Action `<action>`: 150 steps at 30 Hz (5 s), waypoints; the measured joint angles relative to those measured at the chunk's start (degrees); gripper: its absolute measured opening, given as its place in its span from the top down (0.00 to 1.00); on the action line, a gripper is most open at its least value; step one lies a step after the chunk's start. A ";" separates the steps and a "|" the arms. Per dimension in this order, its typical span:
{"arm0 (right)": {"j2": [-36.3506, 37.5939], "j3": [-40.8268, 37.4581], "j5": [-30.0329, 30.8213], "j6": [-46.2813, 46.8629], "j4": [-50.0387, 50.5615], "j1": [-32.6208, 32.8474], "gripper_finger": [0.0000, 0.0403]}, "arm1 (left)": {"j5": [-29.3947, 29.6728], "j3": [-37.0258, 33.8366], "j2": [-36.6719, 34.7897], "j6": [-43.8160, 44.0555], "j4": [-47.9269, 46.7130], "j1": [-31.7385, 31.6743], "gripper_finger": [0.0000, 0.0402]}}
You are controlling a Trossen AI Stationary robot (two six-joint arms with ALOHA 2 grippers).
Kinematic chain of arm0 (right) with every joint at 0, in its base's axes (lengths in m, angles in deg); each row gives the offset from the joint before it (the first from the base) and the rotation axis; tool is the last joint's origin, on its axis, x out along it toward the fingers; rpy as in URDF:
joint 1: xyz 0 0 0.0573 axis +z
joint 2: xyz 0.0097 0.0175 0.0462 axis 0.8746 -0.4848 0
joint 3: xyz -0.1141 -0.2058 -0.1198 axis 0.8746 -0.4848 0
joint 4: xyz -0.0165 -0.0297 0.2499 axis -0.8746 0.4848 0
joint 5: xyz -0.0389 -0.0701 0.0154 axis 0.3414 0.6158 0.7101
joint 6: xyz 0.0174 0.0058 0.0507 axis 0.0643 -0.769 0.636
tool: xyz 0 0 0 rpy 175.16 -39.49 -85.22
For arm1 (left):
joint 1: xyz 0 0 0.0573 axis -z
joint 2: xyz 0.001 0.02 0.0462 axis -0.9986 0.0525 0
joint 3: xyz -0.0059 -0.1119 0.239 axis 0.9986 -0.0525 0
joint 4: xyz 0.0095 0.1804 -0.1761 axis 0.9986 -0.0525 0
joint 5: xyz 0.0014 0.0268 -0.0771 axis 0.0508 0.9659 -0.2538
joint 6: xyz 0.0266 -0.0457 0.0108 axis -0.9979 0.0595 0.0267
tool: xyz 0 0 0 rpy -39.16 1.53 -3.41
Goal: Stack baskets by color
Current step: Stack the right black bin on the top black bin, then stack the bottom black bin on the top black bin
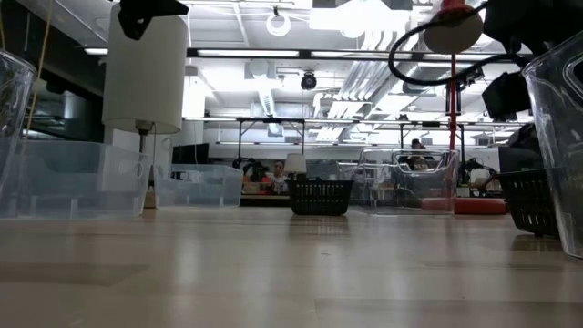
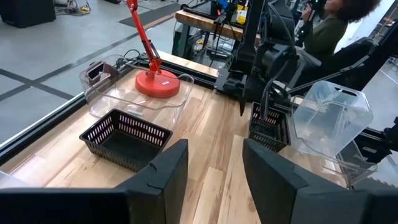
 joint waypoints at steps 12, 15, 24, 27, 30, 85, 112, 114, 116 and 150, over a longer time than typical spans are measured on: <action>0.01 -0.18 0.95 -1.40 -1.54 0.00 0.70 | 0.00 0.00 0.00 0.00 -0.02 -0.02 0.65; 0.00 -0.18 0.59 0.11 -1.82 0.00 0.87 | 0.00 0.00 0.00 0.00 -0.02 -0.02 0.65; 0.01 1.05 1.73 6.17 -8.22 -0.24 0.99 | 0.00 0.00 0.00 -0.28 0.03 -0.02 0.65; 0.01 4.47 5.87 6.39 -10.81 -0.75 0.99 | -0.02 0.00 -0.02 -2.21 0.25 0.02 0.68; 0.01 8.94 10.48 5.64 -11.56 -2.60 0.99 | -0.02 -0.08 -0.02 -5.23 1.73 0.02 0.77; -35.90 44.43 25.04 34.49 -2.86 -33.49 1.00 | -4.52 -13.97 -0.46 -7.52 28.50 -1.90 1.00; -38.59 44.34 20.04 35.95 -8.47 -34.73 1.00 | -4.33 -13.92 -0.46 -7.39 28.57 -1.90 1.00; -38.59 44.34 19.89 36.40 -8.47 -34.71 1.00 | -4.33 -13.92 -0.46 -7.36 28.57 -1.90 1.00; -38.59 44.34 19.83 37.83 -8.36 -34.69 1.00 | -4.33 -13.92 -0.46 -7.38 28.57 -1.90 1.00; -27.87 45.89 15.93 -2.28 14.96 -25.69 0.47 | -3.57 -13.92 -0.44 -7.38 28.54 -1.90 1.00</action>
